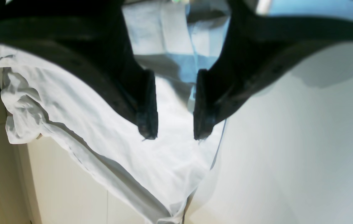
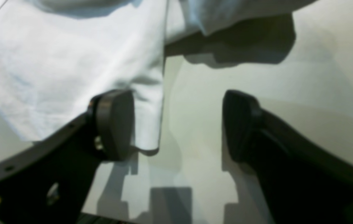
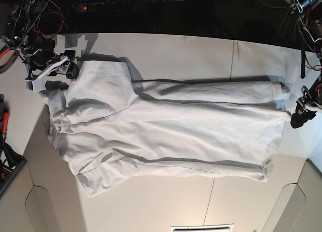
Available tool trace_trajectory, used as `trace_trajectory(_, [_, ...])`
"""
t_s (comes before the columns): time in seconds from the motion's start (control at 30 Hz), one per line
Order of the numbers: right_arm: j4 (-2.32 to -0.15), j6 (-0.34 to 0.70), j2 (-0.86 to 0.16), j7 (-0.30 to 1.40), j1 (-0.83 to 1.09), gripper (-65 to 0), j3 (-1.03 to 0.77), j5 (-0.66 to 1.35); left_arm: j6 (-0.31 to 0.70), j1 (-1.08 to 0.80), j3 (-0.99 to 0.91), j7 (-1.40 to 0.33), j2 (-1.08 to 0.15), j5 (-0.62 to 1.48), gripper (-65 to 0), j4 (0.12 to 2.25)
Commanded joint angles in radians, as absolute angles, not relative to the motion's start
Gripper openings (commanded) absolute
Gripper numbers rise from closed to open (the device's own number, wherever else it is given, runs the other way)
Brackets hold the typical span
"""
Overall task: Layout the t-shirt on the table in an organized manner, then fold the t-shirt properly
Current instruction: 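Grasp the hem corner with the right gripper and lift it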
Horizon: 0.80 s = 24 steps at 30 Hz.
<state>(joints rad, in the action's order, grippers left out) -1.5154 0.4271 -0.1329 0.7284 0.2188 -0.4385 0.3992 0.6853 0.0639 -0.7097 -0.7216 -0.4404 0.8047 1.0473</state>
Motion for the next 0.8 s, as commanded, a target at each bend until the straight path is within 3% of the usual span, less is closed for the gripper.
trace_trajectory(0.0, [-1.517,0.431,-0.138,0.773,0.223,-20.5,-0.438,0.411,0.698,0.078,-0.713,-0.706,-0.463,0.829,-42.0,1.064])
trace_trajectory(0.33, [-1.517,0.479,-0.135,0.838,0.223,-22.3,-0.438,0.545,0.698,0.078,-0.713,-0.707,-0.463,0.829,-42.0,1.064])
trace_trajectory(0.4, [-1.517,0.487,-0.135,0.839,0.223,-32.3,-0.438,0.559,0.698,0.078,-0.713,-0.707,-0.463,0.829,-42.0,1.064])
trace_trajectory(0.5, [-1.517,0.486,-0.135,0.868,0.222,-60.0,-0.438,0.627,0.698,0.078,-0.713,-0.707,-0.463,0.830,-42.0,1.064])
trace_trajectory(0.53, [-1.517,0.486,-0.135,0.878,0.222,-65.0,-0.438,0.656,0.698,0.078,-0.713,-0.707,-0.463,0.829,-42.0,1.064])
trace_trajectory(0.77, [-1.519,0.514,-0.135,0.899,0.193,-65.0,-0.438,0.836,0.698,0.078,-0.713,-0.707,-0.463,0.830,-42.0,1.064])
